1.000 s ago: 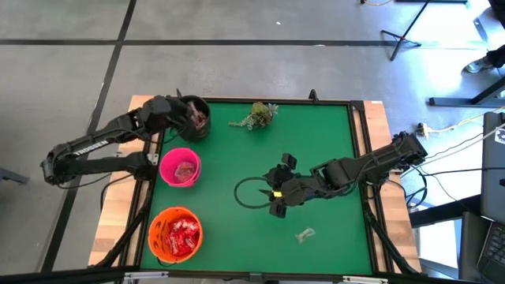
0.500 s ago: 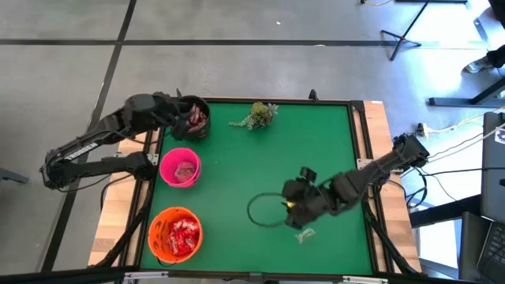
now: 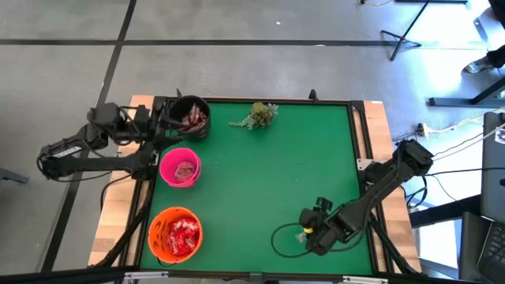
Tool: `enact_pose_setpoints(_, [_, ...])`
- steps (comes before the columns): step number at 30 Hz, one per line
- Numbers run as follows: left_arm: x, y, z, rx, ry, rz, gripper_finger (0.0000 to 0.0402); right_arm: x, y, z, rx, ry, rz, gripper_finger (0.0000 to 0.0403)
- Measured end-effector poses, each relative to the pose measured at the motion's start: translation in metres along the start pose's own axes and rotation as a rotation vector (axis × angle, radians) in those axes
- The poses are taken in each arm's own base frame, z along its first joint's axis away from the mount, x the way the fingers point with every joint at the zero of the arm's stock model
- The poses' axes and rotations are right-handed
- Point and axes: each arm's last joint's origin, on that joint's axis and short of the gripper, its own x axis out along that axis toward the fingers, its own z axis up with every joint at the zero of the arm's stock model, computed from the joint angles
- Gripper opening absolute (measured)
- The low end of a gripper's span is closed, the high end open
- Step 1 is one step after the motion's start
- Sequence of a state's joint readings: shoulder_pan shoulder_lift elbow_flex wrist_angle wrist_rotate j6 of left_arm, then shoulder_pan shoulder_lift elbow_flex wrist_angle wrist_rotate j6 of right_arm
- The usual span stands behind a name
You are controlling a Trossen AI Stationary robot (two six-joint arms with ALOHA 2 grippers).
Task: Sort candy
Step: Put the green gummy into the pink bucket
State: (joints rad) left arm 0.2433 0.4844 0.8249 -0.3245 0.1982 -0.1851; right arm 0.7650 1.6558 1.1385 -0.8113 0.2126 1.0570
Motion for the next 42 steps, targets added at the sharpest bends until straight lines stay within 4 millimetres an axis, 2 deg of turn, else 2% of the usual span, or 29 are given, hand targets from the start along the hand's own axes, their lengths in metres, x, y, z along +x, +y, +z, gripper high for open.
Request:
enact_pose_setpoints(4, [0.005,-0.006,-0.011,-0.024,0.047,-0.084,0.0197,0.024,-0.002,-0.017,-0.030,0.009,0.104,0.0209])
enact_pose_setpoints(8, [0.009,-0.010,-0.018,-0.021,0.044,-0.119,0.0197,0.039,-0.005,-0.026,-0.027,-0.007,0.167,0.0209])
enact_pose_setpoints(17, [0.013,-0.018,-0.023,-0.021,0.063,-0.146,0.0197,0.053,-0.021,-0.037,-0.003,-0.025,0.092,0.0204])
enact_pose_setpoints(21, [0.013,-0.019,-0.023,-0.021,0.064,-0.146,0.0197,0.053,-0.021,-0.037,-0.003,-0.024,0.089,0.0157])
enact_pose_setpoints(27, [0.013,-0.019,-0.023,-0.021,0.064,-0.146,0.0197,0.048,-0.015,-0.032,-0.008,-0.031,0.119,0.0028])
enact_pose_setpoints(29, [0.013,-0.019,-0.023,-0.021,0.064,-0.146,0.0197,0.044,-0.010,-0.029,-0.031,-0.049,0.133,0.0008])
enact_pose_setpoints(34, [0.013,-0.019,-0.023,-0.021,0.064,-0.146,0.0197,0.034,-0.004,-0.009,-0.055,-0.154,0.126,0.0027])
enact_pose_setpoints(38, [0.013,-0.019,-0.023,-0.021,0.064,-0.146,0.0197,0.024,-0.004,0.022,-0.089,-0.253,0.106,0.0012])
enact_pose_setpoints(42, [0.013,-0.019,-0.023,-0.021,0.064,-0.146,0.0197,0.011,-0.011,0.061,-0.125,-0.370,0.052,0.0006])
